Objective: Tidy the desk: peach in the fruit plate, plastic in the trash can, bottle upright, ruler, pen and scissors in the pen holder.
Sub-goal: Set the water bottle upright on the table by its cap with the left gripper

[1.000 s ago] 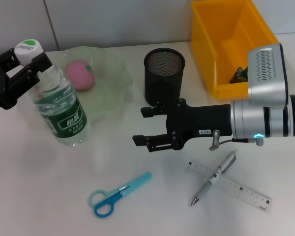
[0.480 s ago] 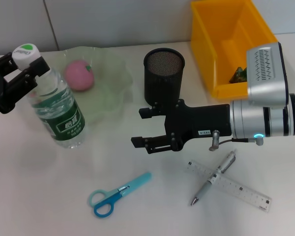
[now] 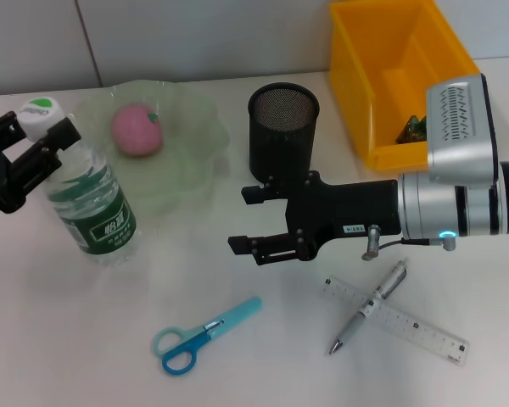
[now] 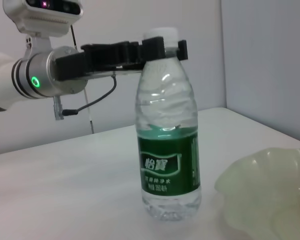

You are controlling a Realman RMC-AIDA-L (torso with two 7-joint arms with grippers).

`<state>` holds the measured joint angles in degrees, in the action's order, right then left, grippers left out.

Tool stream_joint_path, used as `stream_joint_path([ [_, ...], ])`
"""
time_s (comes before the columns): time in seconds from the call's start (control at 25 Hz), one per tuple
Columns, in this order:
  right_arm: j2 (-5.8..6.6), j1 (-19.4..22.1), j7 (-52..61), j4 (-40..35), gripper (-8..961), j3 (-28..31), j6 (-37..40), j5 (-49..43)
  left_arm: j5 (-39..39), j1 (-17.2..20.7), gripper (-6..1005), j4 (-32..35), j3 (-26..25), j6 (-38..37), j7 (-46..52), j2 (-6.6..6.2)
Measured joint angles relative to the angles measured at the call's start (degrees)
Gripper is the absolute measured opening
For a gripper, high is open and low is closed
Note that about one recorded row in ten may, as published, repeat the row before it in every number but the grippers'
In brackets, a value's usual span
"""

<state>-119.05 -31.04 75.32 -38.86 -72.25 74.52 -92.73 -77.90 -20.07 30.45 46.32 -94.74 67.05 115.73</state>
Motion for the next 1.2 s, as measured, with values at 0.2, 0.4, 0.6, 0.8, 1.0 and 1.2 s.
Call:
stream_joint_path([
  [0.2, -0.03, -0.2, -0.11, 0.18, 776, 0.0, -0.02, 0.0, -0.03, 0.4, 470, -0.4, 0.12, 1.52, -1.83, 0.81],
  [0.4, -0.04, -0.15, -0.13, 0.19, 776, 0.0, 0.0, 0.0, -0.06, 0.4, 471, -1.91, 0.25, 2.08, -4.53, 1.03],
  [0.6, -0.03, -0.02, -0.15, 0.19, 776, -0.03, 0.01, 0.0, -0.75, 0.85, 472, -2.85, 0.38, 4.05, -9.16, 1.36],
  [0.8, -0.03, -0.06, -0.17, 0.11, 776, -0.68, 0.29, 0.0, -0.82, 1.17, 473, -2.88, 0.43, 5.17, -10.39, 1.53],
  [1.0, -0.03, 0.01, -0.24, -0.2, 776, -1.43, 0.38, 0.0, -0.82, 1.49, 474, -2.95, 0.25, 5.52, -11.18, 1.95],
  [1.2, -0.04, 0.02, -0.26, -0.23, 776, -1.51, 0.38, -0.68, -0.82, 1.62, 475, -2.95, 0.09, 5.58, -12.2, 2.3],
])
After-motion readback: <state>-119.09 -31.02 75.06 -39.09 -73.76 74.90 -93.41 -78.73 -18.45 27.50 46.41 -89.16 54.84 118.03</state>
